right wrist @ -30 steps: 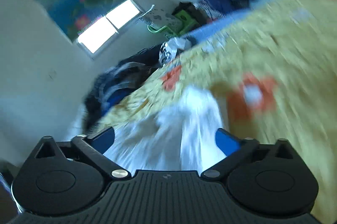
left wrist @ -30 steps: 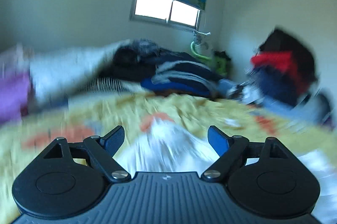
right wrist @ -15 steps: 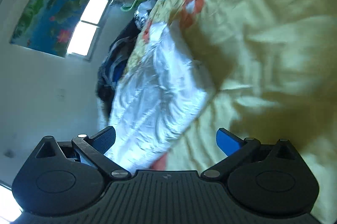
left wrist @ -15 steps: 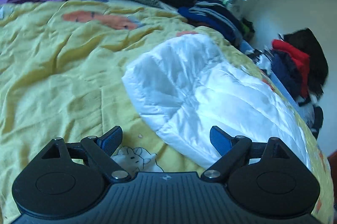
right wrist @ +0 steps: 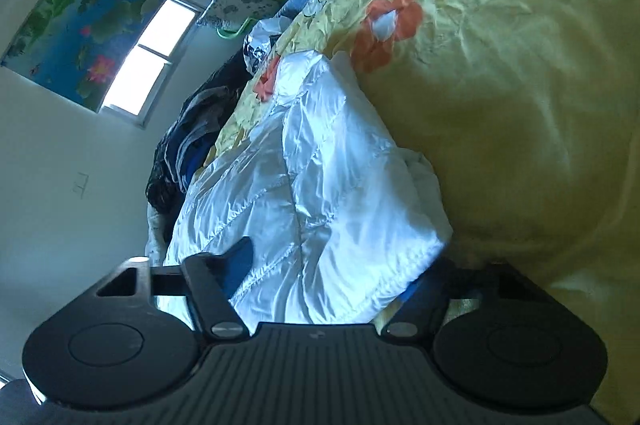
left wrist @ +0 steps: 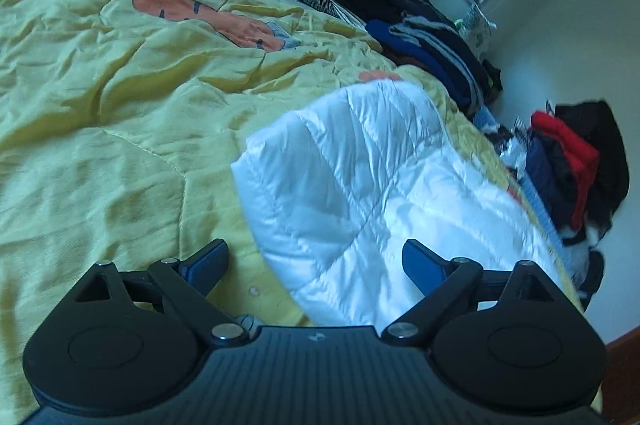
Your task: Fold small clothes
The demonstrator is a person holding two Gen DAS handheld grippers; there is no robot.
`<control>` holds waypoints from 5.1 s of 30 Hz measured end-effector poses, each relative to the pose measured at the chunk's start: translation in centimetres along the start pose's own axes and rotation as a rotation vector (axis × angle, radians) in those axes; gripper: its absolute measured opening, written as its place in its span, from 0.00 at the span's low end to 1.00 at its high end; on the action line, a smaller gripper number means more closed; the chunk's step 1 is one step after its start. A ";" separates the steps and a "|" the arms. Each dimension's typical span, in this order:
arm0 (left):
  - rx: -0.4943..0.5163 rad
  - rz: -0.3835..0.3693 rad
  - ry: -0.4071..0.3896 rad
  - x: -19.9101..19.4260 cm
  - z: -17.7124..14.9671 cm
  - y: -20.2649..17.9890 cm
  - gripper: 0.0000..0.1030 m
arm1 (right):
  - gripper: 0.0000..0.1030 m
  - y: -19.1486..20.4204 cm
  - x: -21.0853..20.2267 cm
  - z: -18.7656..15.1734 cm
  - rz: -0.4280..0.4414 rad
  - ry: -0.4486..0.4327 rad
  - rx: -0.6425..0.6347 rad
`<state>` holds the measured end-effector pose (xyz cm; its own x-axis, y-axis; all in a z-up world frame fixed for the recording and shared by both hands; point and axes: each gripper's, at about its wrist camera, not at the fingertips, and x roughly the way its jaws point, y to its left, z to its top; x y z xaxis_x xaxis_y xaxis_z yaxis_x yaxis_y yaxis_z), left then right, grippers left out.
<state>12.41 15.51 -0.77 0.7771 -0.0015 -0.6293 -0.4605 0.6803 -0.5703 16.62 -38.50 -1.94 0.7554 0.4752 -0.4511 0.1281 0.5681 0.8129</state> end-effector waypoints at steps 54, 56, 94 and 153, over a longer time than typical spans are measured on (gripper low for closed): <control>0.790 -0.249 -0.076 -5.6 -13.3 -14.4 0.56 | 1.00 17.4 -5.3 -1.4 0.163 -0.257 -0.767; 0.808 -0.251 -0.013 -4.6 -14.2 -14.6 0.56 | 1.00 18.3 -0.7 -1.8 0.207 -0.112 -0.686; 0.717 -0.297 0.126 -0.1 -13.5 -12.7 0.65 | 0.92 6.7 2.3 -1.0 0.003 0.135 -0.373; 1.083 -0.417 -0.290 -13.3 -18.0 -20.6 0.12 | 1.00 1.4 2.2 -1.4 0.258 0.037 -0.312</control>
<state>3.84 -11.74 9.86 0.9126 -0.2983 -0.2795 0.3429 0.9308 0.1264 17.55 -35.76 -2.29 0.7130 0.6492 -0.2647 -0.2677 0.6011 0.7530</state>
